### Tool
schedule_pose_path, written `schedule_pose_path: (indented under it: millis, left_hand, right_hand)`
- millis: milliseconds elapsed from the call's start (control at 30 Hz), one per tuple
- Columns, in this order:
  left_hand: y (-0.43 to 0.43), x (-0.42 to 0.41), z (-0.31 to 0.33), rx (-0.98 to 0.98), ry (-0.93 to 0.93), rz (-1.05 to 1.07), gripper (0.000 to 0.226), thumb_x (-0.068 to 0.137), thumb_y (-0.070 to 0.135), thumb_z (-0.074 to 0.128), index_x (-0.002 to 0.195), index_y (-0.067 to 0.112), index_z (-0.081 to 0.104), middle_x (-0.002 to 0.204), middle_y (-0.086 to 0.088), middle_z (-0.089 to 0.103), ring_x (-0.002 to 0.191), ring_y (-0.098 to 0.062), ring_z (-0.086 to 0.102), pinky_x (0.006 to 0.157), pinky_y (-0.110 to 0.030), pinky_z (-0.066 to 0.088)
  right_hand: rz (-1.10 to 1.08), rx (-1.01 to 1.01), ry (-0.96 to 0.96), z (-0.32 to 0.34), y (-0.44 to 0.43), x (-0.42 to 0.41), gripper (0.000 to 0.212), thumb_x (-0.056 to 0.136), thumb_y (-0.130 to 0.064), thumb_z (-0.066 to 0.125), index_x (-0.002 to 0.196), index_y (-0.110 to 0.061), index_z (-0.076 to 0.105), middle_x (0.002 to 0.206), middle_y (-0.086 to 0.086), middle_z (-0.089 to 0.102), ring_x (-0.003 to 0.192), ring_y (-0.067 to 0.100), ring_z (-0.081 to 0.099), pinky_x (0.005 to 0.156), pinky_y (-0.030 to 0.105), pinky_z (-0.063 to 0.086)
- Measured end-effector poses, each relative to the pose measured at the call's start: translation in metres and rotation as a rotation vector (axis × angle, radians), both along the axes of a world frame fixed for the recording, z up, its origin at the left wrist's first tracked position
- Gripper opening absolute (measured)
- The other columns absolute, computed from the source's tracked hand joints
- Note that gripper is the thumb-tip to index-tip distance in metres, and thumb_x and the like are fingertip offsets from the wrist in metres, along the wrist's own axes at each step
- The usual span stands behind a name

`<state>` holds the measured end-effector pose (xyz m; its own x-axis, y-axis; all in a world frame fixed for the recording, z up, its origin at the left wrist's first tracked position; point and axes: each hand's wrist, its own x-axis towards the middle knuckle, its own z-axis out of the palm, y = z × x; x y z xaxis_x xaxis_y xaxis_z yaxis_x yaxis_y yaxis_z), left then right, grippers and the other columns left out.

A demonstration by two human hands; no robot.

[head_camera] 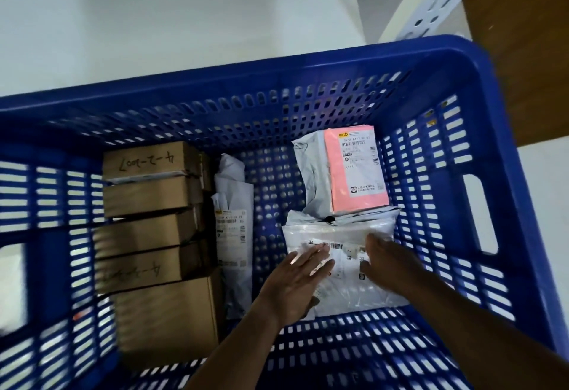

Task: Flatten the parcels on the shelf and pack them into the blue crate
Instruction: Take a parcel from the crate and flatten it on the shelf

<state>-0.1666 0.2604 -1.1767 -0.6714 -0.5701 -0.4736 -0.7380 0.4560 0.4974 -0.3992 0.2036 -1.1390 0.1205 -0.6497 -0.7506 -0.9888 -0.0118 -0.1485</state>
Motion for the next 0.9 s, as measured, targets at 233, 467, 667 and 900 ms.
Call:
schedule_pose_path:
  millis: [233,467,667,900]
  left_hand:
    - [-0.004,0.026,0.056,0.066,0.008,0.038,0.076,0.102,0.035,0.051,0.161,0.027,0.003,0.166,0.005,-0.018,0.154,-0.014,-0.012,0.126,-0.042,0.004]
    - [-0.035,0.052,0.130,0.073,-0.049,0.207,0.074,0.102,0.033,0.052,0.161,0.017,0.010,0.168,-0.008,0.003,0.153,-0.027,0.015,0.122,-0.041,0.018]
    - [-0.061,0.077,0.228,0.193,-0.121,0.351,0.055,0.105,0.035,0.039,0.157,0.018,0.027,0.158,-0.008,0.036,0.142,-0.028,0.037,0.115,-0.040,0.033]
    - [-0.069,0.116,0.356,0.260,-0.025,0.541,0.045,0.102,0.035,0.045,0.143,0.020,0.046,0.131,-0.010,0.062,0.115,-0.028,0.061,0.096,-0.040,0.051]
  right_hand:
    - [-0.064,0.063,0.007,0.048,-0.007,0.027,0.036,0.098,-0.037,0.052,0.123,-0.013,0.044,0.121,0.007,0.064,0.106,0.025,0.064,0.076,0.032,0.045]
    - [-0.154,0.048,-0.029,0.111,-0.024,0.085,0.043,0.099,-0.043,0.049,0.133,-0.017,0.043,0.135,0.006,0.059,0.121,0.027,0.058,0.091,0.033,0.044]
    - [-0.315,0.028,-0.167,0.186,-0.029,0.138,0.037,0.097,-0.040,0.053,0.128,-0.022,0.047,0.121,0.005,0.067,0.104,0.026,0.065,0.089,0.034,0.048]
    - [-0.456,-0.055,-0.347,0.313,-0.052,0.180,0.032,0.098,-0.039,0.051,0.125,-0.021,0.050,0.116,0.007,0.065,0.097,0.030,0.062,0.080,0.036,0.047]
